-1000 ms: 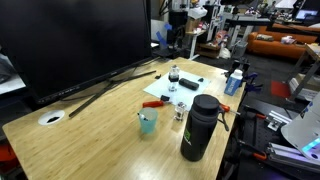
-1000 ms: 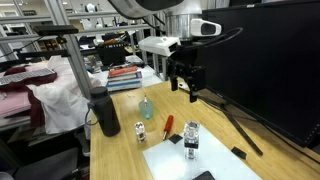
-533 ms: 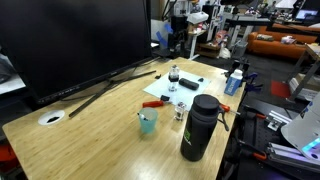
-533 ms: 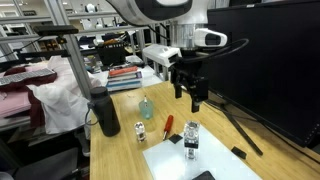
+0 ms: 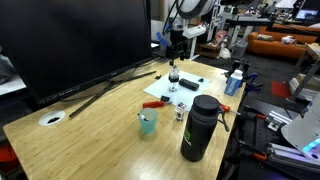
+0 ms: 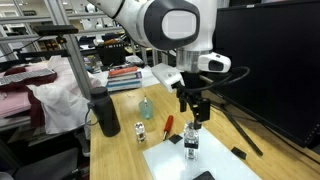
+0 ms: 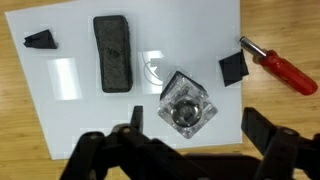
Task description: Remove the lid from the glass object on the right
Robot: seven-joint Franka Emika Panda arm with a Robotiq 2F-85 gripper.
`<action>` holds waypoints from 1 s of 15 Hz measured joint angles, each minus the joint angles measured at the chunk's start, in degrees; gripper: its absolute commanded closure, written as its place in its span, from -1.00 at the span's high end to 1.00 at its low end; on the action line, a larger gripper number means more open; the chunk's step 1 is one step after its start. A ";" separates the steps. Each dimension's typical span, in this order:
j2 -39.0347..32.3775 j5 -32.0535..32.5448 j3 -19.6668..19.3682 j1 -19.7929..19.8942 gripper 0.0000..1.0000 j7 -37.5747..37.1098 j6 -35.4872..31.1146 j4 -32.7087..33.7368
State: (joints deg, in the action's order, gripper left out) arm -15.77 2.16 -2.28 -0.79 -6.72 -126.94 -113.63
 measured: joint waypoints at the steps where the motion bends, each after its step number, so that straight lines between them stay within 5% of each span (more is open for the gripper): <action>1: -0.15 0.01 0.00 -0.06 1.00 -0.51 -0.10 0.00; 15: -0.16 0.22 -0.01 -0.50 0.95 -6.90 -1.07 -0.41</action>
State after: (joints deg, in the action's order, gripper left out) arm -15.93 2.38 -2.30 -1.29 -13.62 -128.01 -114.03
